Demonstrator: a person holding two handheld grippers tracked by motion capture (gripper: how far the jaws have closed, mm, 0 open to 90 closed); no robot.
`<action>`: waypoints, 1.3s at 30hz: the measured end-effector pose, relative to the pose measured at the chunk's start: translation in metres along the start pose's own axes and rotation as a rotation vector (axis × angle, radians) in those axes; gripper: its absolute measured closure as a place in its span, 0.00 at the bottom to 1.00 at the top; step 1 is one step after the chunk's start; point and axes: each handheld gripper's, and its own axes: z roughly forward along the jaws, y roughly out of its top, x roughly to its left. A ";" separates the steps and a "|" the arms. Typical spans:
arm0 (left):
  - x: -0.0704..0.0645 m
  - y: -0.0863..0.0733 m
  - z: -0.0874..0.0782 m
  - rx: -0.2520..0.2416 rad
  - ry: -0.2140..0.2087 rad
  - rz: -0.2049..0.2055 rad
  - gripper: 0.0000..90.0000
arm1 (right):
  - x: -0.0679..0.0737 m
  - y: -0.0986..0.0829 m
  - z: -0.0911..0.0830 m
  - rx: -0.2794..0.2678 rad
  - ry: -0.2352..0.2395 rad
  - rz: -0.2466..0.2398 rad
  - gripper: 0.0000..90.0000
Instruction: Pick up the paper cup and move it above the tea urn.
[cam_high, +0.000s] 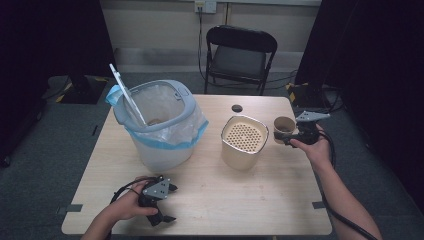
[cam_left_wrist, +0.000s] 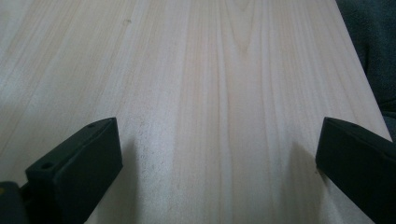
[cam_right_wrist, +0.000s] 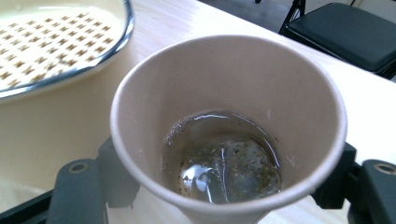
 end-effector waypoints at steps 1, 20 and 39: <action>0.000 0.000 0.000 0.000 0.000 0.000 0.00 | -0.001 0.001 0.001 -0.001 0.001 0.000 0.30; 0.000 0.000 0.000 0.000 0.000 0.000 0.00 | -0.017 0.032 0.028 -0.006 -0.014 -0.011 0.30; 0.001 0.000 -0.001 0.001 0.012 0.014 0.00 | -0.019 0.064 0.040 -0.081 -0.034 -0.087 0.30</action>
